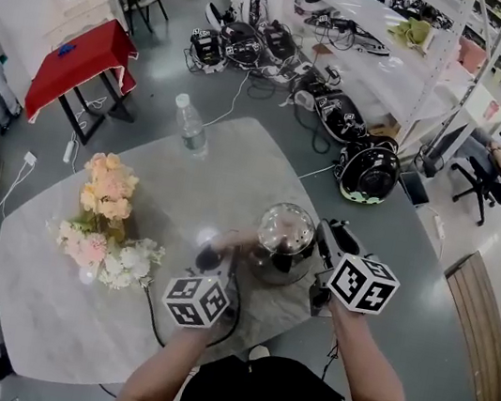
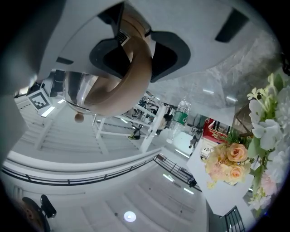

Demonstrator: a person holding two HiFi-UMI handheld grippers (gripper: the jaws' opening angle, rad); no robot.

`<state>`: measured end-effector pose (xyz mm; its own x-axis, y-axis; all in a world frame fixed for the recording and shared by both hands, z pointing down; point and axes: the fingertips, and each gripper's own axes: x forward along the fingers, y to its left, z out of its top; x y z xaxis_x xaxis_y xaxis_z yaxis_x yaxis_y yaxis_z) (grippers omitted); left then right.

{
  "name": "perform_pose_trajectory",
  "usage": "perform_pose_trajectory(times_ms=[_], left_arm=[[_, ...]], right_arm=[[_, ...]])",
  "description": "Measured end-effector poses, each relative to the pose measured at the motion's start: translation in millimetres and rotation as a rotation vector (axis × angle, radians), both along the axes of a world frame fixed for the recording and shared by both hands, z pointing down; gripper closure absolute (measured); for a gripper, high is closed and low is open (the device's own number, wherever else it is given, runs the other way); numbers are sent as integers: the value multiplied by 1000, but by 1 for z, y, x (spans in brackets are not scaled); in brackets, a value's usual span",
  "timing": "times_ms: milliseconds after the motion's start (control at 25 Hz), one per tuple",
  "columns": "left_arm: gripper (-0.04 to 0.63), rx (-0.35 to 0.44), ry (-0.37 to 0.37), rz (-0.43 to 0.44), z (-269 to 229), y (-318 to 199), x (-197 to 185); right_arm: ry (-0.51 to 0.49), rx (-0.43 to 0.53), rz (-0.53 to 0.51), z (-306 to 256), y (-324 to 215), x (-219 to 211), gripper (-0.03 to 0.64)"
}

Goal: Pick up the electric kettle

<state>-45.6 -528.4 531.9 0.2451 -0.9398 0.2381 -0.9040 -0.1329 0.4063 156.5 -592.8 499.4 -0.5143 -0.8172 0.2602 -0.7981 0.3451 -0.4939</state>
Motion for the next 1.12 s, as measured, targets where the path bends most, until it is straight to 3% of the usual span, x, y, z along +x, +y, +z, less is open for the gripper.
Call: perform_pose_trajectory(times_ms=[400,1120], left_arm=[[476,3,-4,-20,-3,0,-1],[476,67,25,-14,-44,13,-6]], right_arm=[[-8,-10,-9,-1,3,0,528],[-2,85,-4,-48,20,-4,528]])
